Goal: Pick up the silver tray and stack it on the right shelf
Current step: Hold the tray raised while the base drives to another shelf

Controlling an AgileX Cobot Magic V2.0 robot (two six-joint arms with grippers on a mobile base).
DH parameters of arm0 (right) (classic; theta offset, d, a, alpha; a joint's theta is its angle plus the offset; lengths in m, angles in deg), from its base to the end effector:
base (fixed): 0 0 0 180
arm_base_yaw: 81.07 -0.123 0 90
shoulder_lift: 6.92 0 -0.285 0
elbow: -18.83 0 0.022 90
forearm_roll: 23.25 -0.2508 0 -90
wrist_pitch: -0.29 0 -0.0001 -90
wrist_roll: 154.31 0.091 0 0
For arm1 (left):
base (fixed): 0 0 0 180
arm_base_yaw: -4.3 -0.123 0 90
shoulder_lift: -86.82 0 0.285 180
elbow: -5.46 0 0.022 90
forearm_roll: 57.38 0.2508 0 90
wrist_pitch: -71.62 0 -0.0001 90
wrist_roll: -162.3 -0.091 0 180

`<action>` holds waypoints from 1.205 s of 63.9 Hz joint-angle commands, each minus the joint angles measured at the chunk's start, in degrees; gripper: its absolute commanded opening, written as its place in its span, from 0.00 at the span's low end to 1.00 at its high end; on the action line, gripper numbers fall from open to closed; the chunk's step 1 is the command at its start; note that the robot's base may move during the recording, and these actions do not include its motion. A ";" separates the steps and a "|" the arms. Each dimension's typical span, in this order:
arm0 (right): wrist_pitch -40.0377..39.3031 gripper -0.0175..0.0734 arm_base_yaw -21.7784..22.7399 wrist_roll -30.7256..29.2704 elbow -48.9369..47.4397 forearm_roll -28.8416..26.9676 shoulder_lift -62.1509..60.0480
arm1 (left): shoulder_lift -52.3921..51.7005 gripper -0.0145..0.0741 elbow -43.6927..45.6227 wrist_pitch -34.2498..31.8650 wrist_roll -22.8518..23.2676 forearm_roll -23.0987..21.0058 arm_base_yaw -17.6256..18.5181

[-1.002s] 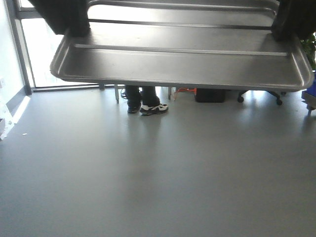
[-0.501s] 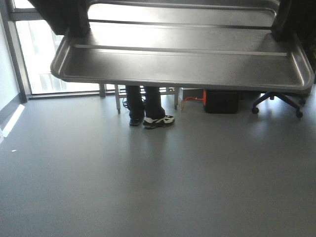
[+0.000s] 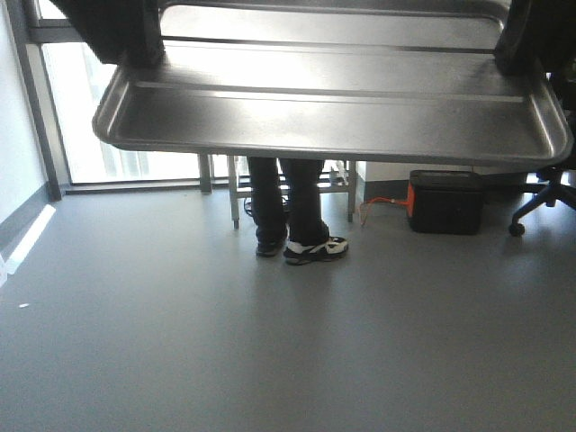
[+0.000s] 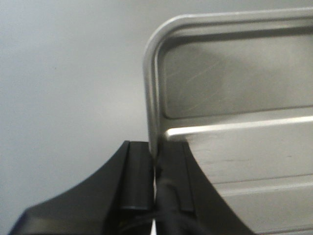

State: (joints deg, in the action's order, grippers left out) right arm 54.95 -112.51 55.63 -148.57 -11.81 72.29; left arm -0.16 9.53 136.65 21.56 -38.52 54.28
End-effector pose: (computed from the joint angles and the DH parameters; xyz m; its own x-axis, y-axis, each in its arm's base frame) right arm 0.2195 0.1169 0.3426 -0.8220 -0.0457 -0.5676 -0.1227 0.9876 0.0982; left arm 0.2166 -0.2165 0.3568 -0.8229 0.2131 -0.5267 0.2584 0.9659 -0.0130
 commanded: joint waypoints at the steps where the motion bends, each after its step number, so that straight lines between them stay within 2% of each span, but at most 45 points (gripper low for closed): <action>1: -4.95 0.25 -0.06 -1.45 -2.52 0.41 -1.80 | -2.11 0.06 1.94 -2.45 -1.36 -0.01 0.81; 77: -4.95 0.25 -0.06 -1.45 -2.52 0.41 -1.80 | -2.11 0.06 1.94 -2.45 -1.36 0.36 0.81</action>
State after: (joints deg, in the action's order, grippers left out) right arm 55.06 -112.51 55.63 -148.57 -11.71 72.29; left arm -0.16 9.56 136.45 21.56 -38.54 54.28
